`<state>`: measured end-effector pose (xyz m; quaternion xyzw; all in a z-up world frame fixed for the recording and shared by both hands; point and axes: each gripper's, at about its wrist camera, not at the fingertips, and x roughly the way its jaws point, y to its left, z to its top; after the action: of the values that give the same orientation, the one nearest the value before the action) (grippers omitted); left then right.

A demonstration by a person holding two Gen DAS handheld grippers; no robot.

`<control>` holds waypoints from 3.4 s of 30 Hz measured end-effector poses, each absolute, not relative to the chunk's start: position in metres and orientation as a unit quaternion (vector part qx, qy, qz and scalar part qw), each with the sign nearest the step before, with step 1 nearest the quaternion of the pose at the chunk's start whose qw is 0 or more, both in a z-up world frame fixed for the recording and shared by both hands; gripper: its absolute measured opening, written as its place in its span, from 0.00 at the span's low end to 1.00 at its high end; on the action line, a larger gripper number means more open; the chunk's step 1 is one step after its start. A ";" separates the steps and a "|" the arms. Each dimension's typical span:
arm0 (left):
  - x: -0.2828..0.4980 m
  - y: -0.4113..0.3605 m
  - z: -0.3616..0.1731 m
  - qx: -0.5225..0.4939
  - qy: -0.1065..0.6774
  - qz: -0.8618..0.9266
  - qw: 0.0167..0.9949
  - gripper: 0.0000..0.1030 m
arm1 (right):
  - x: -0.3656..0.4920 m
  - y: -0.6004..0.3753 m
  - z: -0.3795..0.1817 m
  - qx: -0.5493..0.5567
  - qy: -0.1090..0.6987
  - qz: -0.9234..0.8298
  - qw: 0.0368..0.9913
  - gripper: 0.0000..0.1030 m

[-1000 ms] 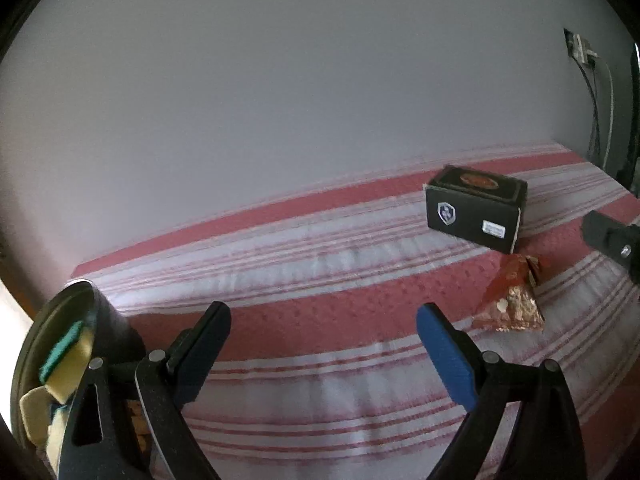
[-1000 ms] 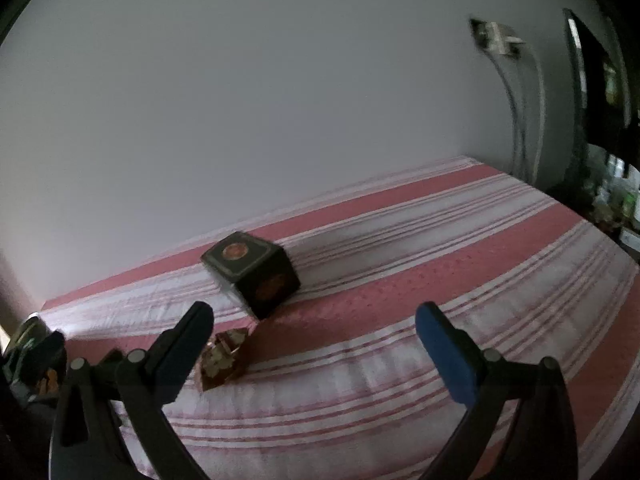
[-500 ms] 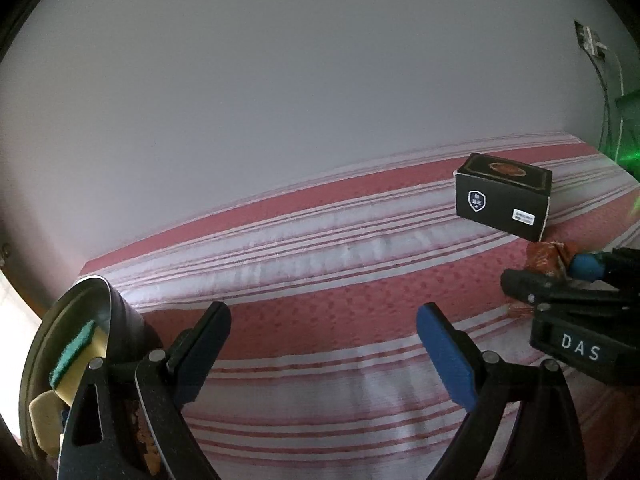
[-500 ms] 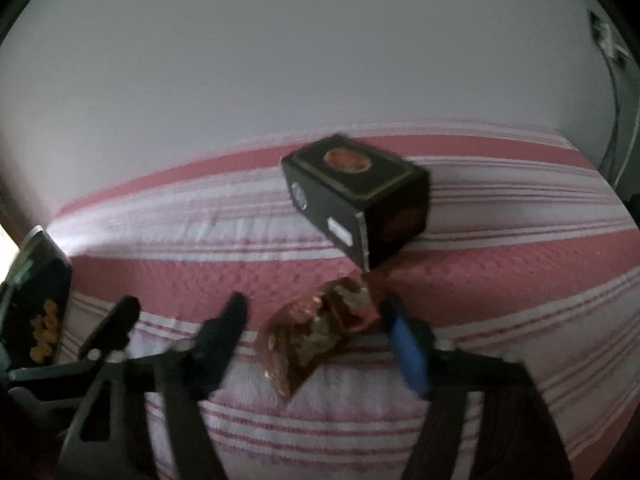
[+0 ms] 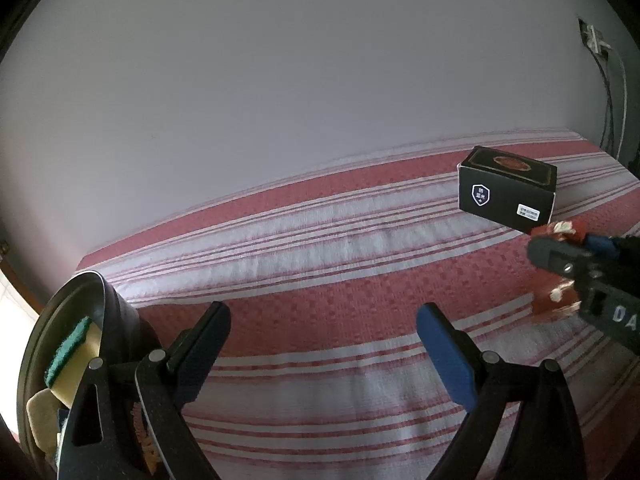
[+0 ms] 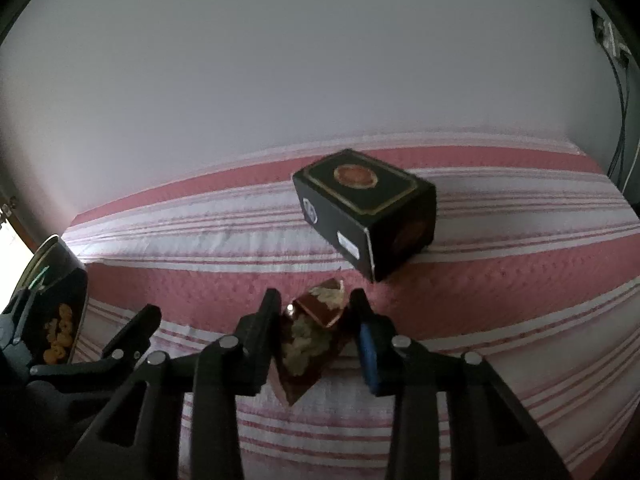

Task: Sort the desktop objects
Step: 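Grasp the orange snack packet with the right gripper while the left gripper grasps the black box, then carry the black box and orange packet over the silver tin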

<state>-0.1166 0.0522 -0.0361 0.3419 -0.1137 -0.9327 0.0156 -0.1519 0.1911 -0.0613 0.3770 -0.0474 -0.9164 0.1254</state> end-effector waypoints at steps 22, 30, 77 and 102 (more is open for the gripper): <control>-0.147 0.113 -0.003 0.349 0.020 -0.934 -0.070 0.93 | -0.118 0.275 -0.006 0.200 -0.089 -0.975 -0.035 0.31; -0.199 0.181 -0.005 0.376 0.060 -0.925 0.010 0.93 | -0.123 0.320 -0.009 0.205 -0.140 -0.964 -0.095 0.31; -0.158 0.171 -0.019 0.322 -0.014 -0.946 -0.039 0.49 | -0.129 0.321 -0.018 0.225 -0.160 -0.959 -0.059 0.31; -0.056 0.052 -0.017 0.259 -0.030 -0.965 0.006 0.49 | -0.104 0.239 -0.017 0.218 -0.084 -0.971 0.054 0.32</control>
<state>-0.0560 0.0516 -0.0167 0.2589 -0.0299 -0.9654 0.0061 -0.1038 0.2391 -0.0170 0.2179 -0.0844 -0.9708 0.0538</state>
